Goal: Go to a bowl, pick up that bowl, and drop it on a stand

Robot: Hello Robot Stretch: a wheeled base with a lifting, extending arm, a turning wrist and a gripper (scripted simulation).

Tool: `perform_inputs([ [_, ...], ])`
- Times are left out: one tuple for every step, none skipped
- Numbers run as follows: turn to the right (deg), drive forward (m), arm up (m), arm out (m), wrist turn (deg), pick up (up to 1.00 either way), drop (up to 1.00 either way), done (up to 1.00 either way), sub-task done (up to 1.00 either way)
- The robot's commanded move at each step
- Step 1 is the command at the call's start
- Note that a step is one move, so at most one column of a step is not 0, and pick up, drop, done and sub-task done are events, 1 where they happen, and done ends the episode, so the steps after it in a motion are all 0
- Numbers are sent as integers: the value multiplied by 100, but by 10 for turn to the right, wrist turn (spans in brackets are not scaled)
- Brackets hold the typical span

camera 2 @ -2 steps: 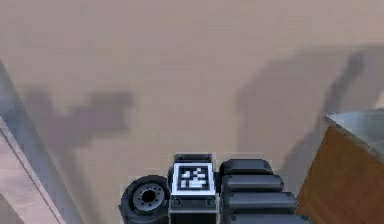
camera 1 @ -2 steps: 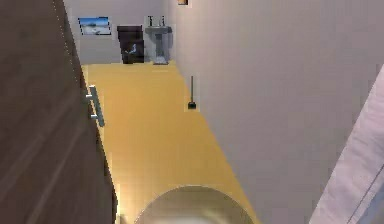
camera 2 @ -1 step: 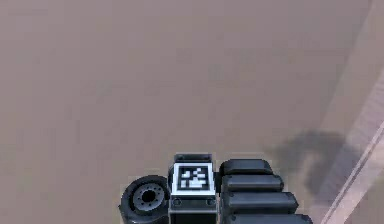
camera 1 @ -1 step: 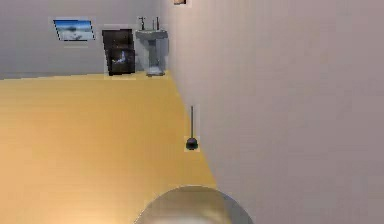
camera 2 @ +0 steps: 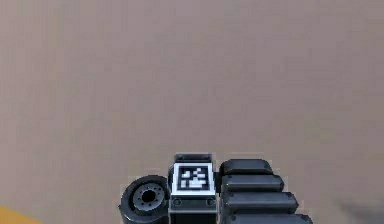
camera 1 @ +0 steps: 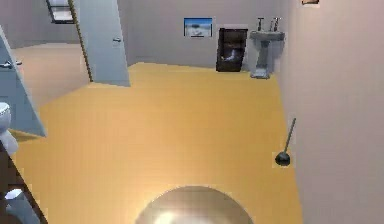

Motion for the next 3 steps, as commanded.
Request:
perform_inputs([
  [0, 5, 0, 0, 0, 0, 0, 0, 0],
  [150, 0, 0, 0, 0, 0, 0, 0, 0],
  [0, 45, 0, 0, 0, 0, 0, 0, 0],
])
